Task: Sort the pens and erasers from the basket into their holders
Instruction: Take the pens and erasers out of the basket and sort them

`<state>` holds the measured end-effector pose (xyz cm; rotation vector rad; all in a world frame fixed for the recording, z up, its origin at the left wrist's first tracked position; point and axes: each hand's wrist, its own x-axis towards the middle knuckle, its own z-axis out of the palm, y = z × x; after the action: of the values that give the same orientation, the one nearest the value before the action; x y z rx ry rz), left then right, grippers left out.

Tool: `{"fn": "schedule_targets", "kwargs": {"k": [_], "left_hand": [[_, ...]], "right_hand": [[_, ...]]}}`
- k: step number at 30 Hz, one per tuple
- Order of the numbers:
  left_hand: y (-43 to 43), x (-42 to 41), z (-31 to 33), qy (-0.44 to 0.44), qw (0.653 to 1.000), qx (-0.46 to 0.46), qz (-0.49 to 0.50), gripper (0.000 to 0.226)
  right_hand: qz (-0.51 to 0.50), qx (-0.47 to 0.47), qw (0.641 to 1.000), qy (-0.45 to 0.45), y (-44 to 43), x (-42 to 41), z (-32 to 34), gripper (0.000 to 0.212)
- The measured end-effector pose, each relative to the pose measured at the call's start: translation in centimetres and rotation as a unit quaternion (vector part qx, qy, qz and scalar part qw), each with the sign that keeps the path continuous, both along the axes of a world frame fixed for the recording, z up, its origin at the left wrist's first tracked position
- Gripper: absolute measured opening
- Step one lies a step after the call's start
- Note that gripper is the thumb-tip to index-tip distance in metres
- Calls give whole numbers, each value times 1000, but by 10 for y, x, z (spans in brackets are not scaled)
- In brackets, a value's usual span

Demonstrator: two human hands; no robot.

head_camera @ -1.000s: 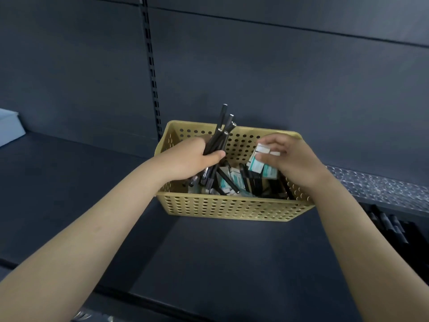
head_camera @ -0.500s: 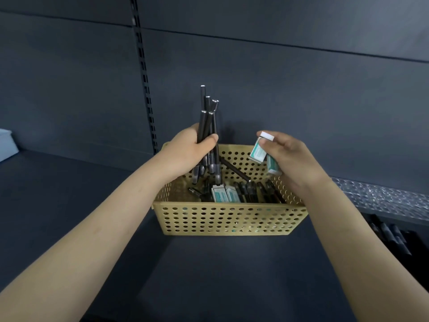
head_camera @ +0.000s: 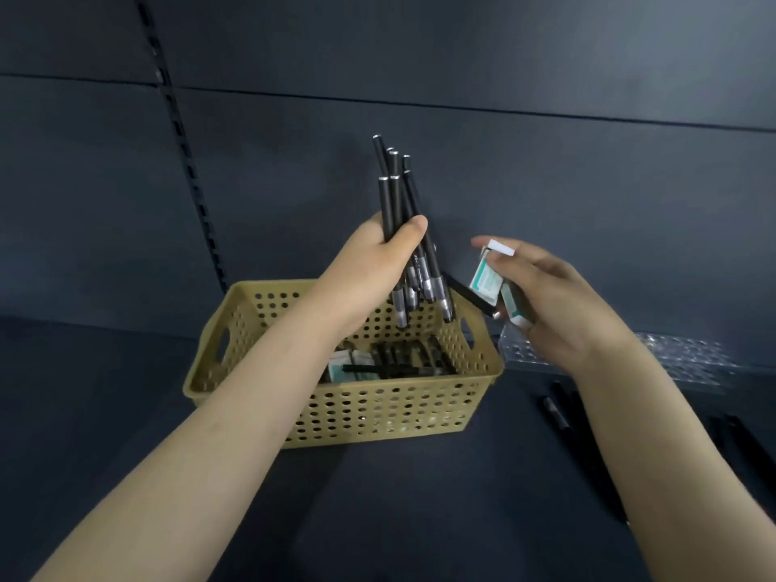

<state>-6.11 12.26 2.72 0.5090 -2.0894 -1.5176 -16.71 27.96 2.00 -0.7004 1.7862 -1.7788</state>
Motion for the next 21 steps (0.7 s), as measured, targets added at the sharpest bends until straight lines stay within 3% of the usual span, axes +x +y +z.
{"fn": "schedule_targets", "kwargs": {"k": [6,13,15,17,21], "left_hand": [[84,-51,-3,16,1000,11,-19,31],[209,-111,-36,-41,995,51,-69,30],[245,-126,-48,-61,992,62,-91,30],[279,-141,-59,-78,988,65,-115,33],[333,-169,-76,-92,982,70,-150,36]], "right_hand": [[-22,-22,999,-34,80,-29,-10,19],[-117,-47,986,-105,216,-81,-41,17],[-142,-21,985,-94,258,-96,-50,22],[-185,5,980,-69,298,-111,-61,8],[-277,100,954,48,370,-142,-81,4]]}}
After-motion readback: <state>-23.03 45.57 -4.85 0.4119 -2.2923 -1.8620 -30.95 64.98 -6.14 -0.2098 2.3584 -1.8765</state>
